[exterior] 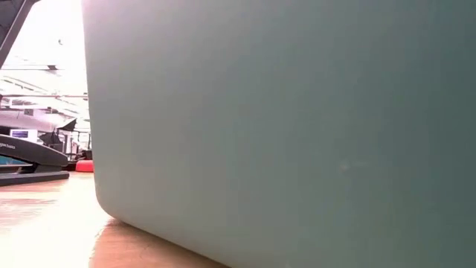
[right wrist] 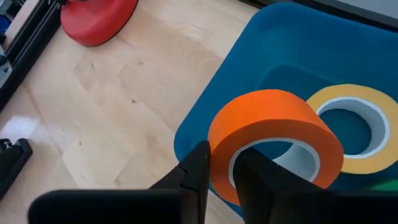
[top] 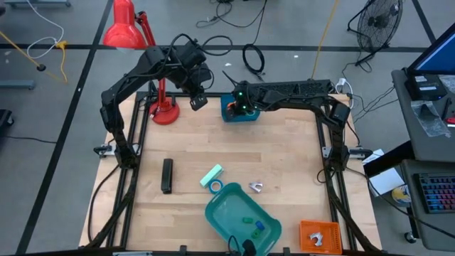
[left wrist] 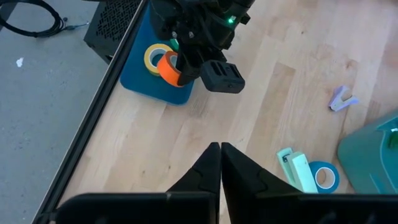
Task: Pick and place Stapler, Stapler remover, tape
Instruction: Put the orange tape into the blue bin, then adjust the green bin
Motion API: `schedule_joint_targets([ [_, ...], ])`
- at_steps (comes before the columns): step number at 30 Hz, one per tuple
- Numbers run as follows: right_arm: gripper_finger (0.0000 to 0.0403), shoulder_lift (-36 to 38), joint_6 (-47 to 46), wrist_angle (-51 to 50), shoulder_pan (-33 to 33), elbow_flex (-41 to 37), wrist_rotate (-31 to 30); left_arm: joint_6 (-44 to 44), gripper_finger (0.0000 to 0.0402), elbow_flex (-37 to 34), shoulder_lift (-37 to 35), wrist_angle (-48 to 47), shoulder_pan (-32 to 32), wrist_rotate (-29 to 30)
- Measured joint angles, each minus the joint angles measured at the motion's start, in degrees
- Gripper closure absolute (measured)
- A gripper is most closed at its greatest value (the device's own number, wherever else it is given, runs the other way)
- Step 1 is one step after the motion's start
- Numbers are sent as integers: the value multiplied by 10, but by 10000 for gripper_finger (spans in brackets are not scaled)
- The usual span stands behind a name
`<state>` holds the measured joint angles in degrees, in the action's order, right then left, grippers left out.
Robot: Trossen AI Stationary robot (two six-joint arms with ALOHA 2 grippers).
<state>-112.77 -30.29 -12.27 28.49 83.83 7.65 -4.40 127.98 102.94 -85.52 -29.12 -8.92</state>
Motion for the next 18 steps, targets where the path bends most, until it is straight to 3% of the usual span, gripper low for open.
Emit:
schedule_joint_targets([
  [4,333,0,12,1,0,0,2,0,389,0,0,0,0,0],
  [12,263,0,13,12,0,0,25,-3,388,0,0,0,0,0],
  [18,244,0,10,15,2,0,29,-6,395,0,0,0,0,0],
])
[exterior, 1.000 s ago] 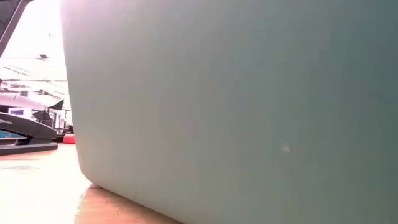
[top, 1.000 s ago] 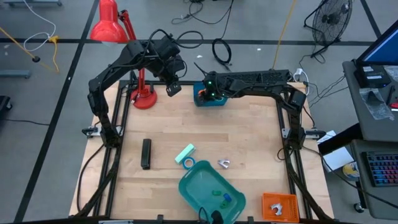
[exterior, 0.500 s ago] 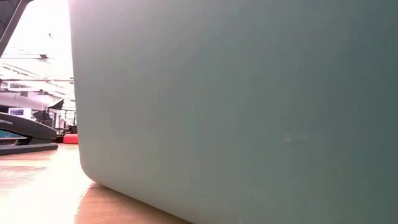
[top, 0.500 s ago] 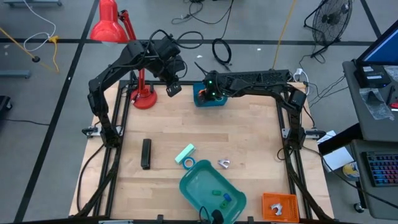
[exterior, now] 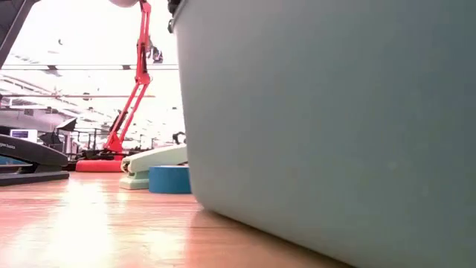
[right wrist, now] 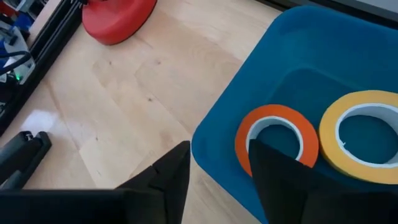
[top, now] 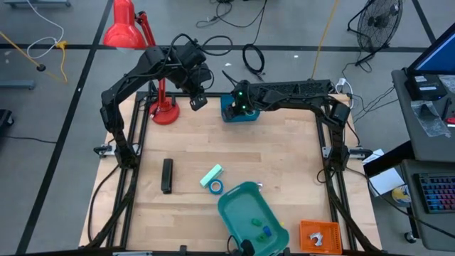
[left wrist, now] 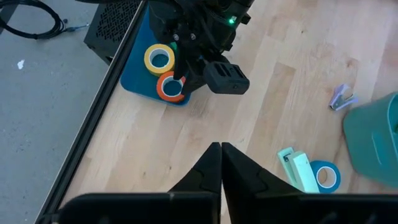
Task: Pick and place Stapler, Stapler remover, tape
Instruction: Adjust the green bin
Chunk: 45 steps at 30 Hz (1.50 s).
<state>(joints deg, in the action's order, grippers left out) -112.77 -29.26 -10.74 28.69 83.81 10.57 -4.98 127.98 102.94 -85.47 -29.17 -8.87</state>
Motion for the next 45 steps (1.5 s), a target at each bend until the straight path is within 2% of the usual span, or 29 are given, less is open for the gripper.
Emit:
schedule_joint_targets([
  [9,254,2,-16,-7,3,0,1,-4,390,0,0,0,0,1],
  [12,263,21,-30,-14,5,-1,17,-4,399,0,0,1,0,13],
  [17,282,73,-28,-18,5,-1,20,-3,387,0,0,16,-2,15],
  [21,299,126,-26,-40,10,0,63,-2,395,0,0,21,-2,14],
  [26,330,193,-15,-132,6,0,71,-1,392,0,0,21,-2,14],
  [30,367,241,10,-222,-4,0,26,10,384,0,0,22,-2,13],
  [33,395,273,29,-287,-14,0,15,20,389,0,0,21,-2,0],
  [39,394,334,55,-403,-46,0,16,31,394,0,0,16,9,-50],
  [45,400,382,54,-461,-95,0,16,32,383,0,0,16,26,-91],
])
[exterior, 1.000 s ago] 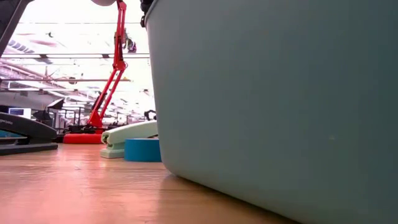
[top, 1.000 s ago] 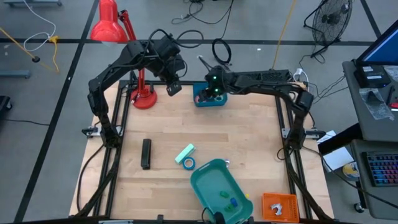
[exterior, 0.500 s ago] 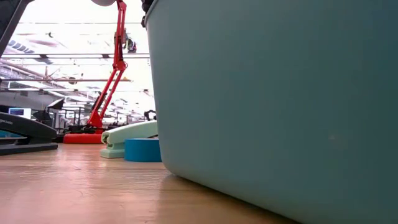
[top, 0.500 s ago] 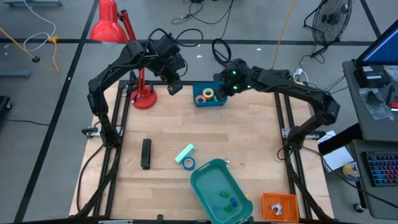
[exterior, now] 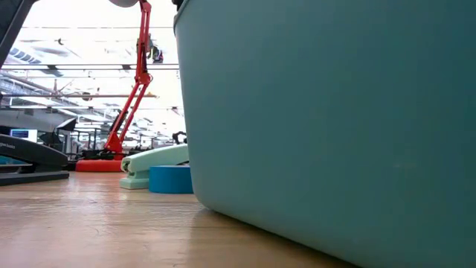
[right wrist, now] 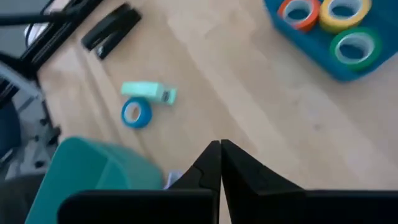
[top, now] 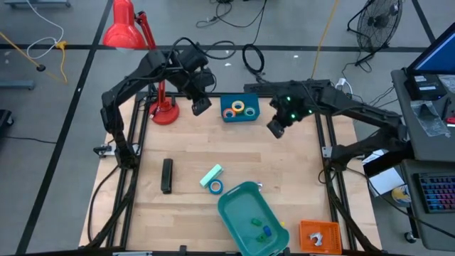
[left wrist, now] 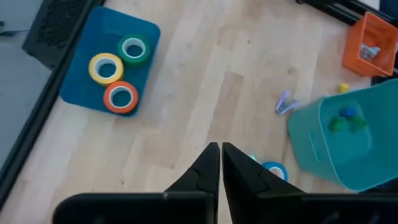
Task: Pick and place Stapler, Stapler remover, tape
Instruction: Adjust the green bin
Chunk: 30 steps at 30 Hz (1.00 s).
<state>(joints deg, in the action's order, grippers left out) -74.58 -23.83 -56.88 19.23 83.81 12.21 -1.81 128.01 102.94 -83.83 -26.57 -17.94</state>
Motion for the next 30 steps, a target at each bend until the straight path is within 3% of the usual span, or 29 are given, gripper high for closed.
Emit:
schedule_joint_targets([
  [5,402,21,-51,-17,-47,-19,5,-4,399,0,0,0,11,3],
  [11,402,20,-177,-8,-135,-122,49,-20,393,0,0,-13,-11,13],
  [15,402,20,-296,120,-213,-225,34,-31,397,0,0,-39,-32,15],
  [20,402,4,-423,336,-277,-320,-41,-55,395,0,0,-62,-40,16],
  [30,403,-95,-474,420,-322,-317,-51,-61,397,0,0,-62,-6,15],
])
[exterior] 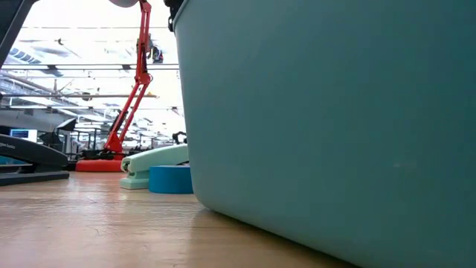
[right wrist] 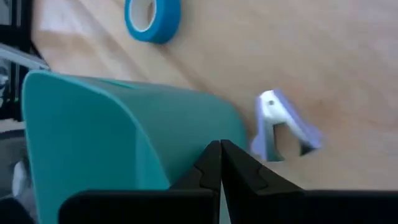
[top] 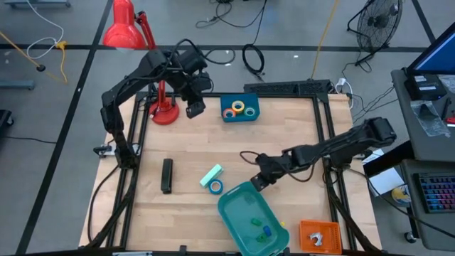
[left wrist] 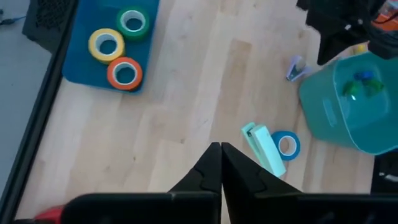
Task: Pick and place Stapler, Stapler remover, tape
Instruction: Adjust the green bin
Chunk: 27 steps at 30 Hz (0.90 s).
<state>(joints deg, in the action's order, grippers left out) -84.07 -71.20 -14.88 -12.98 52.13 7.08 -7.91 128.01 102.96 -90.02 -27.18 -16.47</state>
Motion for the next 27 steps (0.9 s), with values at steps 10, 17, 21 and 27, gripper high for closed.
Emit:
schedule_joint_targets([
  [10,403,-67,48,42,-10,96,35,5,399,0,0,0,19,0],
  [17,403,-82,69,-29,-10,154,19,5,389,0,0,0,26,0],
  [21,403,-74,44,-43,-20,159,57,-5,399,0,0,0,32,0],
  [27,403,-72,14,-35,-47,160,113,-7,386,0,-6,0,31,1],
])
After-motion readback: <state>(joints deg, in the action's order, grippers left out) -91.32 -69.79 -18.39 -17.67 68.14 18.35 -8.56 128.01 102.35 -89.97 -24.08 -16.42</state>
